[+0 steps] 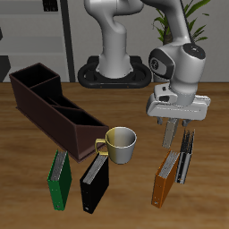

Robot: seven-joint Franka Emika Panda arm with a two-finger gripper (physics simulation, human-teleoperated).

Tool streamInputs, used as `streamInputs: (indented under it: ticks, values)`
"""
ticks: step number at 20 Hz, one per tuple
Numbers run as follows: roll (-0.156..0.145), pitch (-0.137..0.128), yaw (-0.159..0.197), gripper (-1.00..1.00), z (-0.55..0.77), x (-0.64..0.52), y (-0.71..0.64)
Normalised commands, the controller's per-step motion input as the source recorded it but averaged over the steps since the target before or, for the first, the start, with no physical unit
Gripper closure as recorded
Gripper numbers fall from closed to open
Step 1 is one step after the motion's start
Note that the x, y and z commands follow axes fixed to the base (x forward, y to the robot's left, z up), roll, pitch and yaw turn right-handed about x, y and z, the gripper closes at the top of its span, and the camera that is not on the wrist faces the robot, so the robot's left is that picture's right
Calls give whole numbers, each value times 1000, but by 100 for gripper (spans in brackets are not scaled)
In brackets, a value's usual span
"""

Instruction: Place the yellow book into the right desk caddy's back compartment

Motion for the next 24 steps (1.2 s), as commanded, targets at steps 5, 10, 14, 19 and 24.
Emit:
streamInputs:
  ticks: [5,10,14,19,24]
  values:
    - [13,-7,10,100,-2,-27,-23]
    - [12,-34,44,100,206,-160,-101]
    - [3,-43,70,100,341,-247,-204]
    - [-19,-58,78,100,460,-307,-283]
    - [-7,-16,82,100,340,-293,-269]
